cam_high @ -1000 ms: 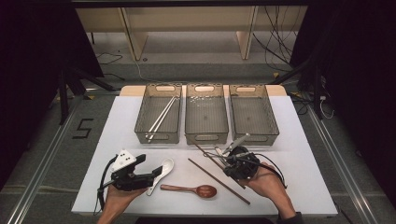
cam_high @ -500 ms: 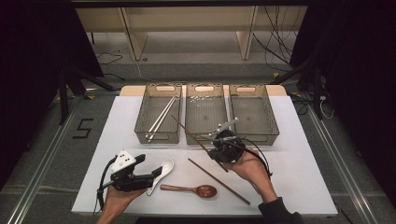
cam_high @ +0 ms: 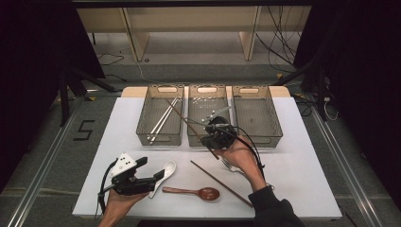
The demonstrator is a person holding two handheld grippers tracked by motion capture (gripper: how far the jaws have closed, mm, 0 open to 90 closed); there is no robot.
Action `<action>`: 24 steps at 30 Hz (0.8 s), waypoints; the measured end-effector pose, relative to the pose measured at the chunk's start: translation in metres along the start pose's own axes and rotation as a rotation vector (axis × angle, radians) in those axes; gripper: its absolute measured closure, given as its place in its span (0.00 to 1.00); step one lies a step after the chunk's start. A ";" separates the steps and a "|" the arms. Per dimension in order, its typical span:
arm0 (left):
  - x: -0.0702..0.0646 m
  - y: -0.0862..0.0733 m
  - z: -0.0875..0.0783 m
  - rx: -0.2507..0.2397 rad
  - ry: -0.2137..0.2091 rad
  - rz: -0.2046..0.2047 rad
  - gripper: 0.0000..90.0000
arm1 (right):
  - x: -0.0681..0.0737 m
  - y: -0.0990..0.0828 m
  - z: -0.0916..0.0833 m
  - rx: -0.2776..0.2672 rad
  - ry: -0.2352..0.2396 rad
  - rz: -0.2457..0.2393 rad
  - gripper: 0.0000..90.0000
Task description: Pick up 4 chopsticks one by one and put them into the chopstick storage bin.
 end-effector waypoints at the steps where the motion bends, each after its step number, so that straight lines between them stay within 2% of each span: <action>1: 0.000 0.000 0.000 -0.002 0.000 -0.004 0.20 | 0.000 0.003 0.001 -0.001 0.002 0.000 0.94; 17: -0.002 -0.003 -0.003 0.002 -0.002 -0.003 0.19 | -0.006 0.045 0.025 -0.047 0.000 0.042 0.94; 24: -0.002 -0.003 -0.004 -0.001 0.000 -0.002 0.19 | -0.006 0.062 0.036 -0.065 0.019 0.083 0.94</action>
Point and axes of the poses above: each handheld gripper's, and its own axes: z roughly forward along the jaws, y roughly out of its top, x roughly to its left, the point moved 4 cm from there along z, roughly forward along the jaws, and after that the axes turned 2 degrees about -z, right-handed, at the moved point
